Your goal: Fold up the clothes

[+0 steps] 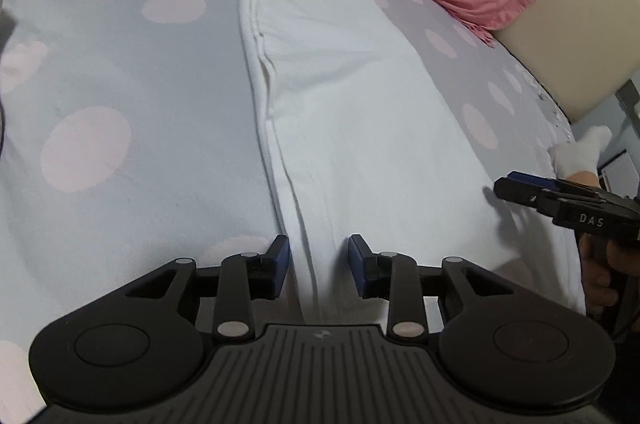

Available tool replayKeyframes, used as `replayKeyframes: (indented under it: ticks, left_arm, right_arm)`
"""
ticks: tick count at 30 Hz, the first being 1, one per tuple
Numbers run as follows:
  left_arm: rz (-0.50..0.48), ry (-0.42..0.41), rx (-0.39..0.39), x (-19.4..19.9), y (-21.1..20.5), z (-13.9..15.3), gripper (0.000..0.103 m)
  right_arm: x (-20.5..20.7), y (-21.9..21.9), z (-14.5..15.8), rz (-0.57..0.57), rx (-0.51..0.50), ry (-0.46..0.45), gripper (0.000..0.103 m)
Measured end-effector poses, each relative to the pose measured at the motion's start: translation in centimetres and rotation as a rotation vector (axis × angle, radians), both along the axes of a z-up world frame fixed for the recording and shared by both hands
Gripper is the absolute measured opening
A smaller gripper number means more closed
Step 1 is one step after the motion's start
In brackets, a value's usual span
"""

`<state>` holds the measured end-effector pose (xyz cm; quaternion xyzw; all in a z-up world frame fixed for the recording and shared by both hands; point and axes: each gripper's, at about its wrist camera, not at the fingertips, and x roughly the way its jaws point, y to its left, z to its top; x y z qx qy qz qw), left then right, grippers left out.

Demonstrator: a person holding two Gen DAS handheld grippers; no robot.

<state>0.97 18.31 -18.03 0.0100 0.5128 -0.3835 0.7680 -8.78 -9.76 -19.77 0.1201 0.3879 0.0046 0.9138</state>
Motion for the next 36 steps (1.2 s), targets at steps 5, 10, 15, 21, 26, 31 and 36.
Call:
replayKeyframes:
  ticks: [5, 10, 15, 21, 26, 31, 36]
  left_arm:
    - [0.002, -0.022, 0.000, -0.7, 0.7, 0.2, 0.009]
    - [-0.012, -0.035, -0.005, -1.4, 0.9, 0.7, 0.001]
    - [-0.014, -0.037, -0.037, -2.6, 1.7, 1.8, 0.001]
    - [-0.031, 0.000, -0.001, -3.0, 1.1, -0.3, 0.001]
    - [-0.013, 0.016, -0.014, -2.8, 1.3, -0.5, 0.007]
    - [0.040, -0.006, 0.022, -3.2, 2.4, 0.3, 0.040]
    - [0.013, 0.023, 0.011, -3.8, 2.8, -0.2, 0.043]
  right_arm:
    - [-0.9, 1.7, -0.6, 0.049, -0.034, 0.055, 0.045]
    - [-1.5, 3.0, 0.0, 0.107, -0.059, 0.048, 0.005]
    - [-2.2, 2.3, 1.4, 0.118, -0.022, 0.010, 0.003]
    - [-2.4, 2.0, -0.1, 0.115, -0.030, 0.065, 0.002]
    - [-2.5, 1.1, -0.3, 0.067, 0.005, 0.053, 0.017]
    - [-3.5, 2.5, 1.1, 0.179, -0.186, -0.022, 0.032]
    - [-5.8, 5.9, 1.1, 0.489, -0.485, -0.134, 0.040]
